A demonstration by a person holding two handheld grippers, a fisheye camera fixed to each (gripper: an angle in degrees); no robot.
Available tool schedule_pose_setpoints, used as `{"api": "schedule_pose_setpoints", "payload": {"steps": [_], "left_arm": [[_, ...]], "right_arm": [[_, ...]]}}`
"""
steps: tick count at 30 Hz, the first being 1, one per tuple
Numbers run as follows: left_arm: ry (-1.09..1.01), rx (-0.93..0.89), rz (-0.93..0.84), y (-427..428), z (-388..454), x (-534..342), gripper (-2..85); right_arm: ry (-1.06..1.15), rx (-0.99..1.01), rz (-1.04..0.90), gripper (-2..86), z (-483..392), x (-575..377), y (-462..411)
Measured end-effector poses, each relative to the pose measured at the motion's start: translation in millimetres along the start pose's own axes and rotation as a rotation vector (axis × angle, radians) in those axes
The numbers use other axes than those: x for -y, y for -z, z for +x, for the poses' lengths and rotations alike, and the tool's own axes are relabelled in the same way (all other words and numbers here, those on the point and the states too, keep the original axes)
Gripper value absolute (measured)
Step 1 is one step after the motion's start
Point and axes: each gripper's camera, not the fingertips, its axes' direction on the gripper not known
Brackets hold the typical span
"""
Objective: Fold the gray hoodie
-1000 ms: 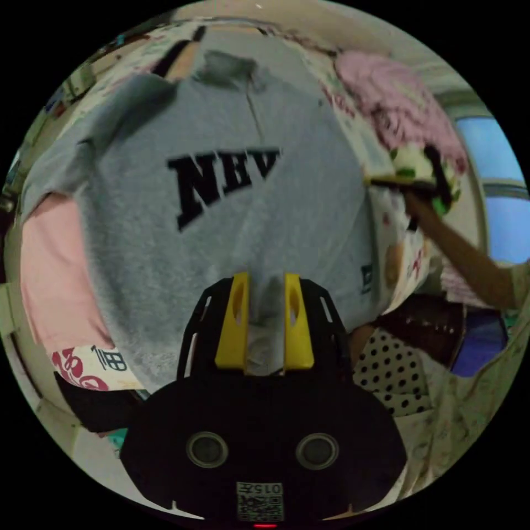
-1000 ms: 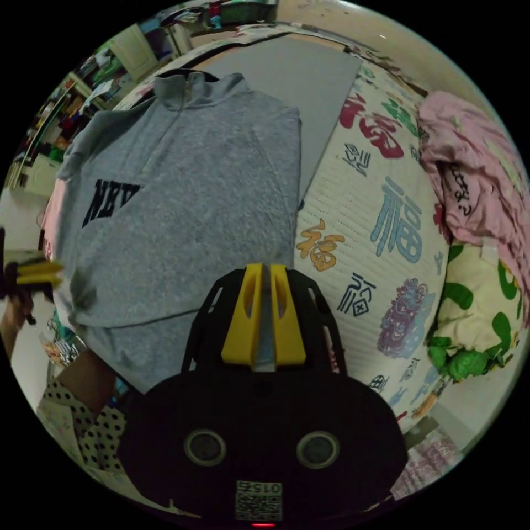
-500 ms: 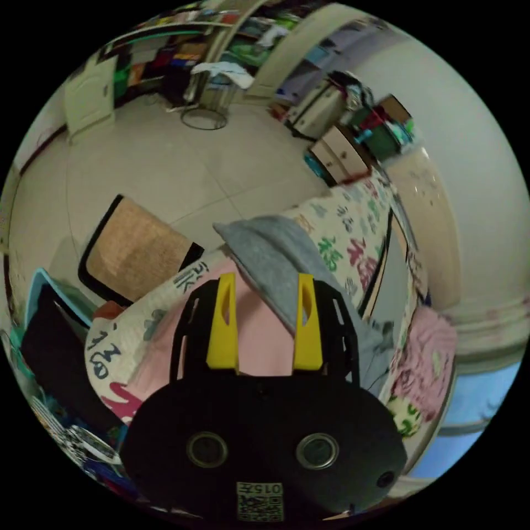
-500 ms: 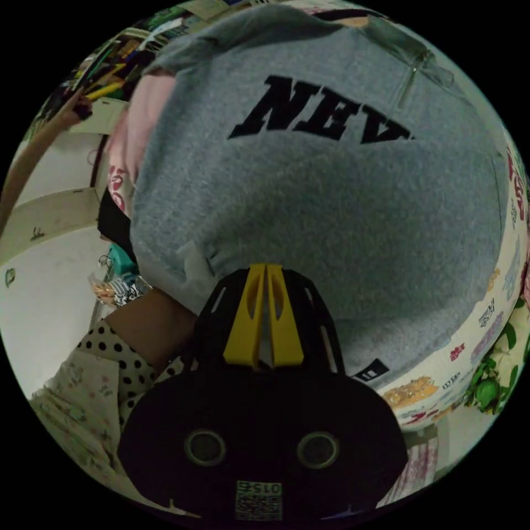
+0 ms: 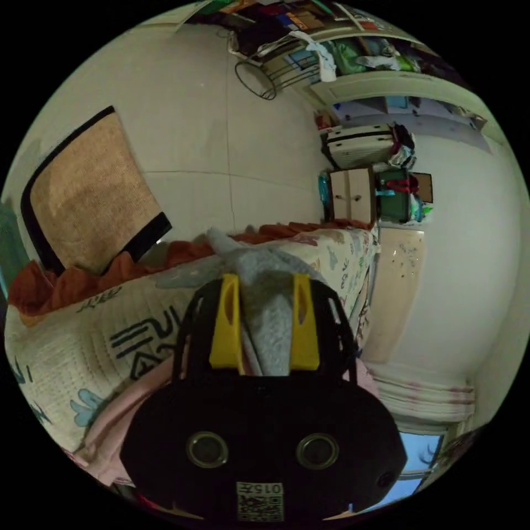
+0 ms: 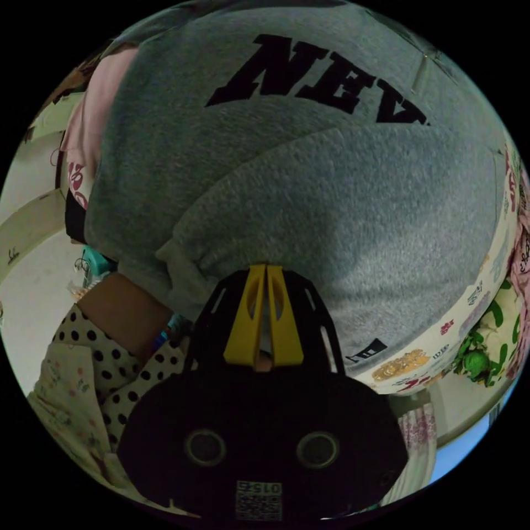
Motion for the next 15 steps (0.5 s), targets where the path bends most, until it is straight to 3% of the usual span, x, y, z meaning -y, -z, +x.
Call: {"api": "schedule_pose_setpoints", "payload": {"steps": [3, 7, 10, 11, 15], "left_arm": [[-0.098, 0.006, 0.090, 17.5, 44.0, -17.5, 3.7], [-0.472, 0.071, 0.230, 65.4, 169.5, -82.6, 1.1], [-0.949, 0.136, 0.326, 98.8, 294.9, -202.9, 0.6], [-1.119, 0.108, 0.311, 102.4, 335.0, -262.2, 0.5], [-1.476, -0.019, 0.133, 85.1, 411.6, -441.1, 0.5]], "right_arm": [[0.046, -0.066, 0.001, 8.7, 2.2, -1.1, 3.8], [0.021, -0.074, 0.023, 8.0, 18.9, -7.7, 10.4], [0.005, -0.031, 0.054, 7.2, 39.1, -16.6, 16.3], [0.005, -0.026, 0.063, 7.0, 42.8, -18.9, 17.4], [-0.010, 0.036, 0.106, 5.4, 73.8, -36.0, 26.3]]}}
